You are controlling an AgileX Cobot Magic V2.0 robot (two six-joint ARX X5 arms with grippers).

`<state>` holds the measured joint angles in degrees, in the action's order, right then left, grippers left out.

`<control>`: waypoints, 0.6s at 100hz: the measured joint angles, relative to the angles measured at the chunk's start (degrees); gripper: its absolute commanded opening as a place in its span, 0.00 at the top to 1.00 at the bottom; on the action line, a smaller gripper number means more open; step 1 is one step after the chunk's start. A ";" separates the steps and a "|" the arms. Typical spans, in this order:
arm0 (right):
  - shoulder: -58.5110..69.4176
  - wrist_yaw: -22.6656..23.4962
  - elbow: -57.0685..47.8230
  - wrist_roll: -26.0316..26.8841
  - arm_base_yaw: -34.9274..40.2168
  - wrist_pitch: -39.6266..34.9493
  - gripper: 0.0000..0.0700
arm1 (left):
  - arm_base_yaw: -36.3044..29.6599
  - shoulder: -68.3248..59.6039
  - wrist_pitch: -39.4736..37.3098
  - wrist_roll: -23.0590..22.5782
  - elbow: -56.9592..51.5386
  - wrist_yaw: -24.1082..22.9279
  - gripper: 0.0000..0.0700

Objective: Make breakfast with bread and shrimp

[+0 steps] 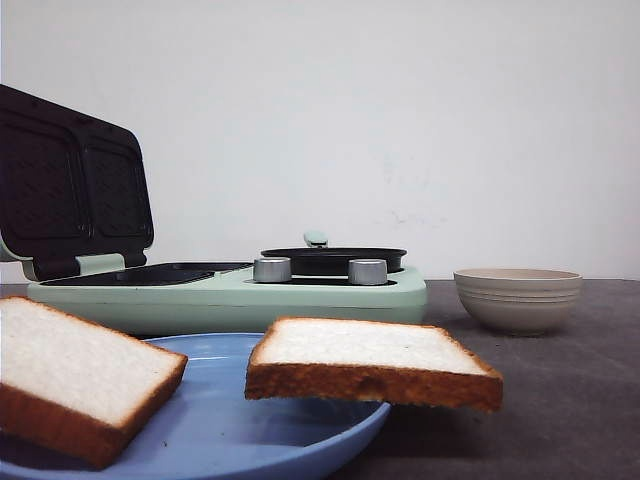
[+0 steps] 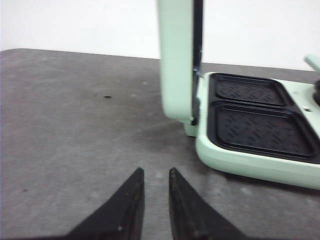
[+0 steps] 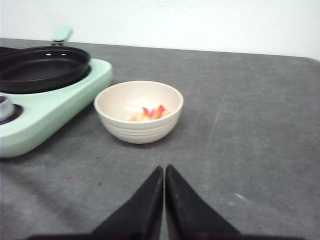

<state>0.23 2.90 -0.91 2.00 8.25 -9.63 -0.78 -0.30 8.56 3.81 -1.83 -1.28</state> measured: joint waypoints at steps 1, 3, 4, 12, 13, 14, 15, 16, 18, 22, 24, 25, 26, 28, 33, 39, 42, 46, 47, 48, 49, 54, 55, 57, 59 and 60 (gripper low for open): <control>0.00 0.00 0.00 -0.02 0.00 0.00 1.00 | 0.00 0.00 0.02 0.00 0.00 0.02 1.00; 0.00 0.02 0.00 -0.02 0.00 0.00 1.00 | 0.00 0.00 0.02 0.00 0.00 0.02 1.00; 0.00 0.02 0.00 -0.02 0.00 0.00 1.00 | 0.00 0.00 0.02 0.00 0.00 0.02 1.00; 0.00 0.04 -0.02 0.02 0.00 0.00 1.00 | 0.00 0.00 0.00 0.02 0.00 0.02 1.00; 0.00 0.04 0.00 0.09 0.00 0.00 1.00 | 0.00 0.00 0.00 0.04 0.00 0.02 1.00; 0.00 0.04 -0.02 0.17 0.00 0.00 1.00 | 0.00 0.00 0.00 0.11 0.00 0.02 1.00; 0.00 0.04 0.00 0.28 0.00 0.00 1.00 | 0.00 0.00 0.00 0.20 0.00 0.02 1.00; 0.00 0.04 0.00 0.46 0.00 0.00 1.00 | 0.00 0.00 0.00 0.28 0.00 0.02 1.00; 0.00 0.04 0.00 0.76 0.00 0.00 1.00 | 0.00 0.00 0.00 0.61 0.00 0.04 1.00; 0.00 0.04 0.00 1.51 0.00 0.00 1.00 | 0.00 0.00 0.00 1.68 0.00 0.02 1.00; 0.00 0.04 -0.02 1.81 0.00 0.00 1.00 | 0.00 0.00 0.00 2.25 0.00 0.04 1.00; 0.00 0.04 0.00 2.01 0.00 0.00 1.00 | 0.00 0.00 0.00 2.58 0.00 0.02 1.00; 0.00 0.04 0.00 2.19 0.00 0.00 1.00 | 0.00 0.00 0.00 2.95 0.00 0.04 1.00; 0.00 0.04 0.00 2.62 0.00 0.00 1.00 | 0.00 0.00 0.00 3.61 0.00 0.04 1.00; 0.00 0.07 0.00 3.85 0.00 0.00 1.00 | 0.00 0.00 0.02 5.42 0.00 0.04 1.00; 0.00 0.07 0.00 5.46 0.00 0.00 1.00 | 0.00 0.00 0.07 7.72 0.00 0.04 1.00; 0.00 0.07 -0.02 6.32 0.00 0.00 1.00 | 0.00 0.00 0.15 8.70 0.00 0.07 1.00; 0.00 0.09 -0.02 7.58 0.00 -0.02 1.00 | 0.00 0.00 0.52 10.43 -0.04 0.13 1.00; 0.00 0.09 -0.02 7.91 0.00 -0.04 1.00 | 0.00 0.00 0.66 10.78 -0.04 0.15 1.00; 0.00 0.09 -0.04 8.26 0.00 -0.04 1.00 | 0.00 0.00 0.79 11.06 -0.04 0.17 1.00; 0.00 0.09 -0.07 8.61 0.00 -0.07 1.00 | 0.00 0.00 0.90 11.41 -0.07 0.20 1.00; 0.00 0.11 -0.39 10.47 0.00 -0.35 1.00 | 0.00 -0.02 1.57 12.76 -0.20 0.87 1.00; 0.02 0.13 -0.52 10.84 0.00 -0.44 1.00 | 0.00 -0.02 1.73 12.96 -0.28 1.14 0.99; 0.02 0.15 -0.85 11.65 0.00 -0.57 1.00 | 0.00 -0.04 2.01 13.44 -0.52 1.60 0.99; 0.02 0.17 -1.29 12.39 0.00 -0.63 1.00 | 0.00 -0.13 2.16 13.77 -0.83 2.08 0.99; 0.02 0.17 -1.53 12.76 0.00 -0.66 1.00 | 0.00 -0.17 2.16 13.86 -0.98 2.40 0.99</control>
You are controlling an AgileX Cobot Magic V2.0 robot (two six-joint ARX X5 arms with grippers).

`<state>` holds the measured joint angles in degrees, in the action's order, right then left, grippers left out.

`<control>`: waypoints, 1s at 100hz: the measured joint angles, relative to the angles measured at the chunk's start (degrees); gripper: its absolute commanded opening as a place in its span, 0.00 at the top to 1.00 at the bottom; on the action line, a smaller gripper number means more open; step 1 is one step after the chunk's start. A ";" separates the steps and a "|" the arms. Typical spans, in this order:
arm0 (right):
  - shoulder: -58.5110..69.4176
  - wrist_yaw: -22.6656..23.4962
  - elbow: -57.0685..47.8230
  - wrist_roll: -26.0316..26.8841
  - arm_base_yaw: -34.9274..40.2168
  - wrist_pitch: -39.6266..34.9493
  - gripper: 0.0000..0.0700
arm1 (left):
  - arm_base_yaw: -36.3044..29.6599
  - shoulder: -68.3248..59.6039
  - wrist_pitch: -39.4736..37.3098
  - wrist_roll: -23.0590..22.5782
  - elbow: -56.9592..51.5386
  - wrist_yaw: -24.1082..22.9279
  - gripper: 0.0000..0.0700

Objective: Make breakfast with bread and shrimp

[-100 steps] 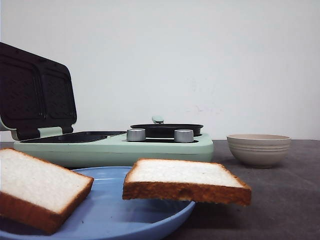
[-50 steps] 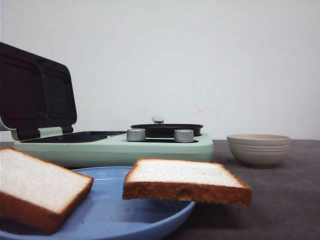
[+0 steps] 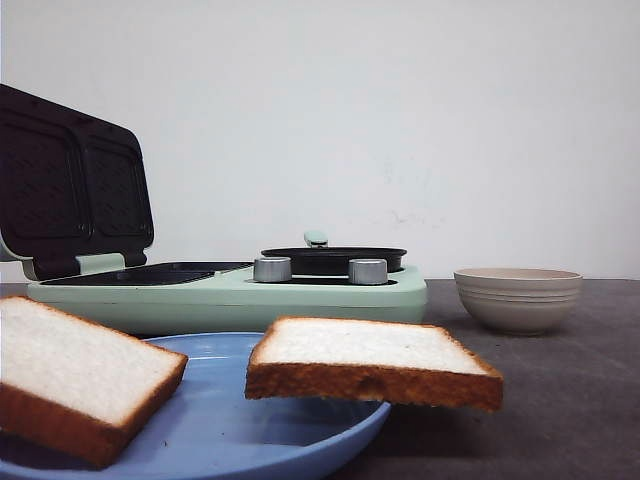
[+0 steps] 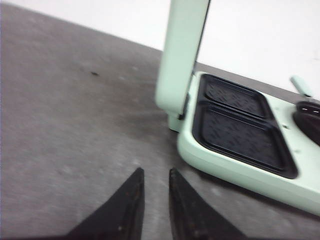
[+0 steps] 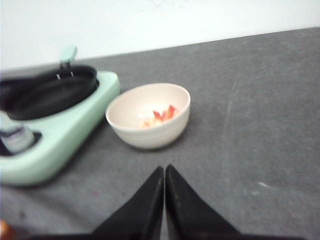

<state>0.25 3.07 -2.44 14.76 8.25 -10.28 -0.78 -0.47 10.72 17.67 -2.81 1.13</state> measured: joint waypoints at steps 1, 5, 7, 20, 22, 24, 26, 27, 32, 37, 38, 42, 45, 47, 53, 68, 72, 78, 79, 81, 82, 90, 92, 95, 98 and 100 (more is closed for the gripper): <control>0.00 0.02 -0.24 0.42 0.00 0.00 1.00 | 0.00 -0.04 0.00 0.13 -0.20 0.31 0.99; 0.11 0.24 -1.33 1.81 0.00 -0.02 1.00 | 0.00 -0.35 0.17 0.83 -1.16 1.27 0.99; 0.17 0.39 -1.95 2.43 0.00 -0.04 1.00 | 0.00 -0.44 0.31 1.14 -1.64 1.53 0.99; 2.73 1.95 -6.29 5.79 0.00 -2.40 1.00 | 0.00 -3.15 3.54 4.42 -6.88 2.10 0.99; 3.45 2.34 -6.95 6.25 0.00 -3.21 1.00 | 0.00 -3.72 4.37 4.79 -7.65 2.12 0.99; 4.24 2.73 -7.54 6.64 0.00 -4.04 1.00 | 0.00 -4.39 5.11 5.09 -8.37 2.23 0.99; 5.07 3.13 -8.13 6.86 0.00 -4.90 1.00 | 0.00 -5.09 5.84 5.44 -9.07 2.36 0.99; 5.51 3.34 -8.44 7.04 0.00 -5.35 1.00 | 0.00 -5.46 6.16 5.53 -9.42 2.49 0.99; 7.80 4.44 -9.92 7.63 0.00 -7.32 1.00 | 0.00 -7.48 7.61 5.88 -11.08 3.43 0.99; 10.29 5.40 -11.54 7.96 0.00 -8.63 1.00 | 0.00 -9.70 8.83 5.95 -13.05 4.33 0.99; 10.82 5.62 -11.89 8.02 0.00 -8.79 1.00 | 0.00 -10.16 8.92 5.97 -13.46 4.63 0.99; 12.94 6.40 -13.25 8.13 0.00 -8.83 1.00 | 0.00 -12.11 9.25 6.01 -15.21 5.60 0.99; 14.51 6.93 -14.34 8.22 0.00 -8.83 1.00 | 0.00 -13.62 9.53 6.03 -16.70 6.29 0.99; 15.63 7.50 -15.10 8.24 0.00 -8.83 1.00 | 0.00 -14.64 9.77 6.05 -17.73 6.60 0.99; 18.88 8.85 -17.40 8.26 0.00 -8.92 1.00 | 0.00 -17.77 10.58 6.05 -20.81 7.82 0.99; 27.28 11.69 -23.26 8.28 0.00 -12.39 1.00 | 0.00 -26.05 14.71 6.08 -27.74 11.04 0.99; 29.57 12.31 -24.87 8.28 0.00 -13.70 1.00 | 0.00 -28.20 16.35 6.05 -29.42 11.89 0.99; 32.79 13.35 -27.10 8.28 0.00 -15.61 1.00 | 0.00 -31.21 18.73 6.08 -31.58 13.86 0.99; 33.27 13.49 -27.43 8.28 0.00 -15.87 1.00 | 0.00 -31.65 19.12 6.08 -31.89 14.19 0.99; 34.16 13.64 -28.00 8.28 0.00 -16.26 1.00 | 0.00 -32.46 19.91 6.08 -32.46 14.95 0.99; 34.56 13.70 -28.26 8.28 0.00 -16.41 1.00 | 0.00 -32.85 20.28 6.08 -32.72 15.39 0.99; 36.74 14.25 -29.24 8.28 0.00 -16.44 1.00 | 0.00 -35.39 21.46 6.08 -33.66 18.38 1.00; 36.98 14.49 -29.29 8.26 0.00 -16.44 1.00 | 0.00 -35.69 21.59 6.10 -33.66 19.02 1.00; 37.09 14.82 -29.29 8.24 0.00 -16.55 1.00 | 0.00 -36.02 22.12 6.25 -33.66 19.82 1.00; 37.11 14.91 -29.31 8.24 0.00 -16.85 1.00 | 0.00 -36.17 22.80 6.40 -33.66 20.46 1.00; 37.11 14.93 -29.31 8.22 0.00 -17.18 1.00 | 0.00 -36.20 23.30 6.51 -33.66 20.79 1.00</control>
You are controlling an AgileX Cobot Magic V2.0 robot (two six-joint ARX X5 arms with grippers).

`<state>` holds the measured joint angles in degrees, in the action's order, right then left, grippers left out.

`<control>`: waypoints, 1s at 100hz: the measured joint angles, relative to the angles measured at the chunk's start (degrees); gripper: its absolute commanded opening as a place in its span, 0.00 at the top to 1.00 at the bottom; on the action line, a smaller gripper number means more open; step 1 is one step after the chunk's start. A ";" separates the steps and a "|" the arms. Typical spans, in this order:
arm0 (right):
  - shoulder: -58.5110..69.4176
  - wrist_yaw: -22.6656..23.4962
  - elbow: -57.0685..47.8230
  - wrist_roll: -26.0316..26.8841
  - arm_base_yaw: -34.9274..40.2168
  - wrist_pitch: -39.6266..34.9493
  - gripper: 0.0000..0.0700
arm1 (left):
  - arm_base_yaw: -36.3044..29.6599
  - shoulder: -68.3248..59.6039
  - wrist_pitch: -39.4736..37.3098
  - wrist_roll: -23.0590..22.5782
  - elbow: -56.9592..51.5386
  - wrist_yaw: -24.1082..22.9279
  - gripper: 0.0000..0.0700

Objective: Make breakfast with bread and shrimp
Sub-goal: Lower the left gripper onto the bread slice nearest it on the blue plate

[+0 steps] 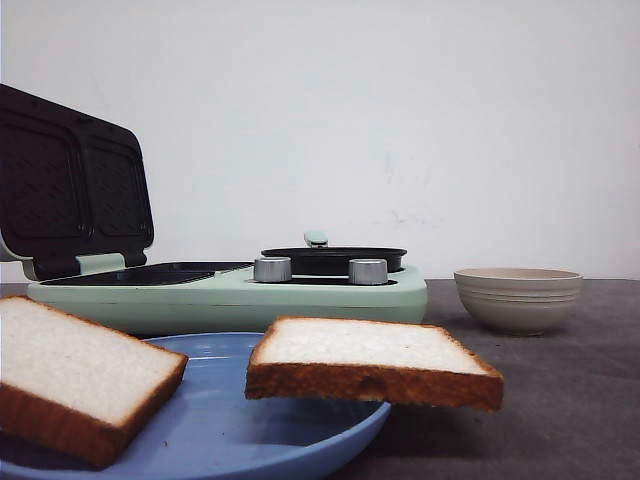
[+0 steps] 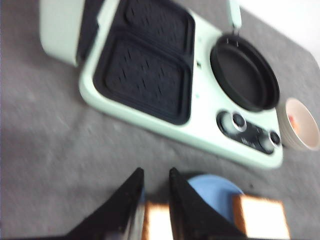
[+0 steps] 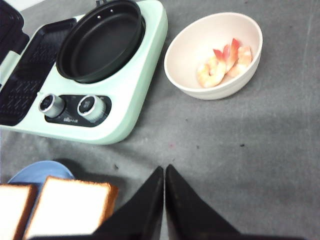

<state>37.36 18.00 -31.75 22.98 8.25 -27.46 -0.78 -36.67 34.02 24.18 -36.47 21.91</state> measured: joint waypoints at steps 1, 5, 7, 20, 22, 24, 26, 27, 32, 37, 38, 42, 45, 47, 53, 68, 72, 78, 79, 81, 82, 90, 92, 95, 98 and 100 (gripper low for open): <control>0.00 0.00 -0.02 0.00 0.00 -0.24 1.00 | 0.00 0.00 0.22 0.00 0.00 0.13 1.00; 0.00 0.00 -0.04 0.00 0.00 -1.11 1.00 | 0.00 -0.02 1.20 0.20 0.00 0.46 1.00; 0.00 0.02 -0.04 0.00 0.00 -1.62 1.00 | 0.00 -0.02 1.70 0.22 0.00 0.50 1.00; 0.00 0.04 -0.04 -0.28 0.00 -4.28 1.00 | 0.00 -0.04 5.44 0.02 0.00 0.50 0.99; 0.00 0.04 -0.04 -0.48 0.00 -4.74 1.00 | 0.00 -0.04 6.21 -0.11 0.00 0.52 0.99; 0.00 0.02 -0.04 -0.66 0.00 -5.25 1.00 | 0.00 -0.04 6.97 -0.20 0.00 0.52 0.97; 0.00 0.02 -0.04 -0.85 0.00 -5.73 1.00 | 0.00 -0.04 7.76 -0.26 0.00 0.52 0.94; 0.00 0.02 -0.04 -1.01 0.00 -5.97 1.00 | -0.02 -0.04 8.13 -0.26 0.00 0.52 0.92; 0.00 0.04 -0.04 -1.77 0.00 -6.86 1.00 | -0.28 -0.04 9.77 -0.28 0.00 0.50 0.80; 0.00 0.24 -0.04 -2.32 0.00 -7.37 1.00 | -0.87 -0.02 10.88 -0.28 0.22 0.59 0.64; 0.00 0.31 -0.04 -2.47 0.00 -7.48 1.00 | -1.03 -0.04 11.10 -0.28 0.28 0.63 0.62; 0.00 0.92 -0.04 -3.08 0.00 -7.80 1.00 | -1.68 -0.02 11.65 -0.28 0.74 0.98 0.53; 0.00 1.57 -0.04 -3.48 0.00 -8.00 1.00 | -2.21 -0.04 12.00 -0.28 1.18 1.29 0.51; 0.00 1.95 -0.04 -3.74 0.00 -8.04 1.00 | -2.54 -0.02 12.26 -0.26 1.51 1.66 0.49; 0.00 3.34 -0.04 -4.44 0.00 -8.09 0.97 | -3.58 -0.04 12.59 -0.13 2.67 2.56 0.49; 0.00 6.25 -0.04 -5.20 0.00 -8.07 0.63 | -6.62 -0.04 12.59 1.55 6.34 3.98 0.49; 0.00 6.40 -0.04 -5.20 0.00 -8.09 0.57 | -7.41 -0.04 12.66 2.16 7.23 4.28 0.49; 0.00 6.47 -0.04 -5.20 0.00 -8.09 0.54 | -8.37 -0.09 12.83 2.84 8.28 4.87 0.49; 0.00 6.49 -0.04 -5.20 0.00 -8.09 0.54 | -8.55 -0.09 12.85 2.93 8.41 4.90 0.49; 0.00 6.58 -0.04 -5.20 0.00 -8.09 0.54 | -8.85 -0.09 12.92 3.10 8.63 4.94 0.49; 0.00 6.67 -0.04 -5.20 0.00 -8.09 0.54 | -9.01 -0.09 12.92 3.28 8.72 4.96 0.49; 0.00 7.23 -0.04 -5.20 0.00 -8.09 0.54 | -10.29 -0.09 12.13 4.22 9.18 5.01 0.49; 0.00 7.32 -0.04 -5.20 0.00 -8.09 0.54 | -10.62 -0.09 11.54 4.48 9.35 5.01 0.49; 0.02 7.34 -0.04 -5.20 0.00 -8.09 0.54 | -11.13 -0.09 10.53 5.01 9.66 5.01 0.49; 0.00 7.34 -0.04 -5.20 0.00 -8.09 0.54 | -11.61 -0.07 9.51 5.44 10.01 5.01 0.49; 0.00 7.34 -0.04 -5.20 0.00 -8.09 0.54 | -11.93 -0.07 8.81 5.77 10.29 5.01 0.49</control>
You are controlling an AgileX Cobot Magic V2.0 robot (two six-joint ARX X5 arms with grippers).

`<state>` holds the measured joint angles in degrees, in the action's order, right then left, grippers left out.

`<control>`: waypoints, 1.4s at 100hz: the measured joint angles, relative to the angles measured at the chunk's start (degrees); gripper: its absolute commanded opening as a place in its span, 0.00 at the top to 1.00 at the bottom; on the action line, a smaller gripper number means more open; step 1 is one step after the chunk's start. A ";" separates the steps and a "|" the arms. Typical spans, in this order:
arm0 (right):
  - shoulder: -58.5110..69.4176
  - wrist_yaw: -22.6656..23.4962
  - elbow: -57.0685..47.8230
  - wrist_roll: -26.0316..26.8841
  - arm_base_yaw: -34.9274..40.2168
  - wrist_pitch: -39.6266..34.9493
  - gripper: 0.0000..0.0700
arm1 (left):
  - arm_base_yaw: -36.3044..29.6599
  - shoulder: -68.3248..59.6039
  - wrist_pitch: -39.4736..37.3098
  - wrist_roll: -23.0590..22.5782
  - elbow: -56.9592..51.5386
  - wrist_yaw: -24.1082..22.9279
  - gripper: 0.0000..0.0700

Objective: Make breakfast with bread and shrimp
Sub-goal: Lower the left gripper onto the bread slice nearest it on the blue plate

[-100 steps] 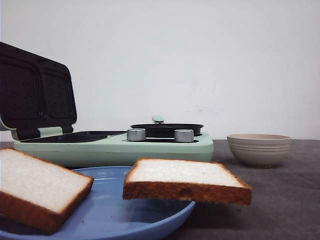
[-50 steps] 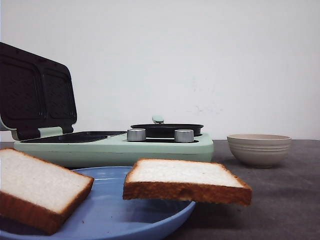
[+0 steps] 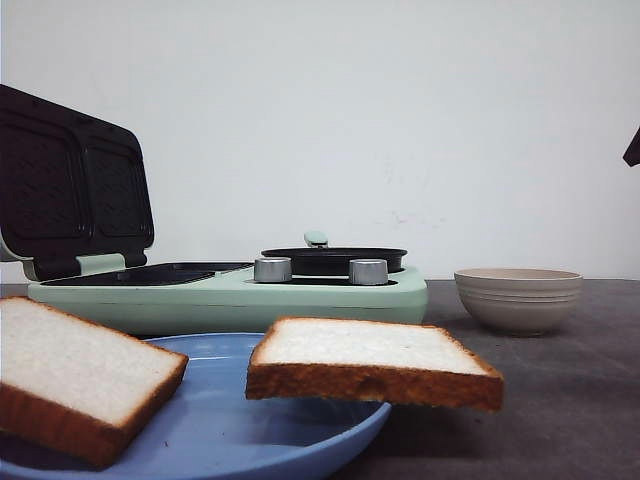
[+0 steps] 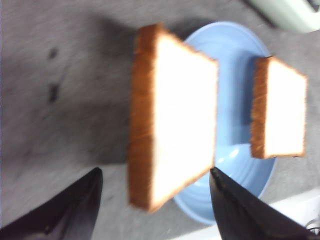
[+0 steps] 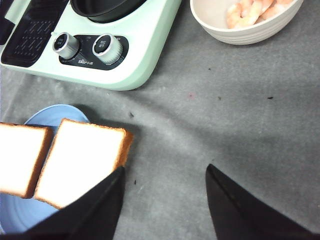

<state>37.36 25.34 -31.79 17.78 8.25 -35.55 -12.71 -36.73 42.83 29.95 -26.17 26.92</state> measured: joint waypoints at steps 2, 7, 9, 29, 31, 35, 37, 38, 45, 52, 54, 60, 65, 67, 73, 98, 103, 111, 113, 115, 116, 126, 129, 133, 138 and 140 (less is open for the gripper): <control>0.00 0.00 0.00 0.00 0.00 0.00 0.54 | -0.33 0.00 -0.79 0.37 0.35 0.00 0.49; 0.00 0.00 0.00 0.00 0.00 0.00 0.54 | -1.14 -0.02 -2.73 1.42 1.44 0.00 0.49; 0.00 0.00 0.00 0.00 0.00 0.00 0.54 | -1.44 -0.02 -3.28 1.79 1.92 0.00 0.49; 0.00 0.00 0.00 0.00 0.00 0.00 0.54 | -4.07 -0.11 -5.86 4.50 5.03 -0.04 0.49; 0.00 0.00 0.00 0.00 0.00 0.00 0.54 | -4.20 -0.11 -6.16 4.66 5.09 -0.13 0.49; 0.02 0.00 0.00 0.00 0.00 0.00 0.54 | -4.44 -0.11 -7.02 4.92 5.20 -0.42 0.49; 0.00 0.00 0.00 0.00 0.00 0.00 0.54 | -4.48 -0.11 -7.50 5.09 5.27 -0.57 0.49; 0.02 0.00 0.00 0.00 0.00 0.00 0.54 | -4.46 -0.11 -7.67 5.18 5.31 -0.66 0.49; 0.00 0.00 0.00 -0.02 0.00 0.00 0.54 | -4.46 -0.11 -8.70 5.40 5.35 -1.46 0.49; 0.00 0.00 0.00 -0.02 0.00 0.00 0.54 | -4.46 -0.13 -9.81 5.44 5.35 -1.51 0.49; 0.02 0.00 0.00 -0.02 0.00 0.00 0.54 | -4.46 -0.13 -10.14 5.46 5.35 -1.51 0.49; 0.02 0.00 0.00 -0.02 0.00 -0.02 0.54 | -4.48 -0.46 -10.75 5.55 5.35 -1.51 0.49; 0.02 0.00 0.00 -0.02 0.00 -0.17 0.54 | -4.63 -0.90 -10.93 5.57 5.35 -1.51 0.49; 0.00 0.00 0.00 -0.04 0.00 -0.28 0.54 | -4.72 -1.14 -10.93 5.57 5.35 -1.51 0.49; 0.02 0.02 0.00 -0.17 0.00 -0.63 0.54 | -5.05 -2.10 -10.95 5.57 5.35 -1.49 0.49; 0.02 0.02 0.00 -1.07 0.00 -1.07 0.54 | -6.64 -5.75 -13.53 5.62 5.35 -1.46 0.50; 0.02 0.02 0.00 -1.07 0.00 -1.07 0.54 | -7.04 -6.23 -13.97 5.75 5.35 -1.46 0.50; 0.02 0.02 0.00 -1.09 0.00 -1.07 0.54 | -7.76 -6.88 -14.38 5.99 5.35 -1.46 0.52; 0.00 0.02 0.00 -1.09 0.00 -1.07 0.54 | -7.89 -7.06 -14.38 6.03 5.35 -1.46 0.54; 0.00 0.02 0.00 -1.09 0.00 -1.07 0.54 | -8.00 -7.13 -14.36 6.03 5.35 -1.49 0.58; 0.00 0.02 0.00 -1.09 0.00 -1.07 0.54 | -8.07 -7.19 -14.36 6.03 5.35 -1.49 0.60; 0.00 0.02 0.00 -1.11 0.00 -1.07 0.54 | -8.20 -7.23 -14.75 6.05 5.35 -1.49 0.82; 0.02 0.02 0.00 -1.16 0.00 -1.07 0.54 | -8.20 -7.23 -14.97 6.05 5.35 -1.49 0.89; 0.00 0.02 0.00 -1.22 0.00 -1.07 0.54 | -8.20 -7.23 -15.19 6.08 5.35 -1.49 0.97; 0.02 0.02 0.00 -1.27 0.00 -1.07 0.54 | -8.20 -7.23 -15.32 6.10 5.35 -1.49 1.00; 0.00 0.02 0.00 -1.27 0.00 -1.07 0.54 | -8.20 -7.23 -15.37 6.19 5.35 -1.49 1.00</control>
<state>37.36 25.36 -31.79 16.51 8.25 -36.62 -20.91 -43.97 27.46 36.14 -20.82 25.43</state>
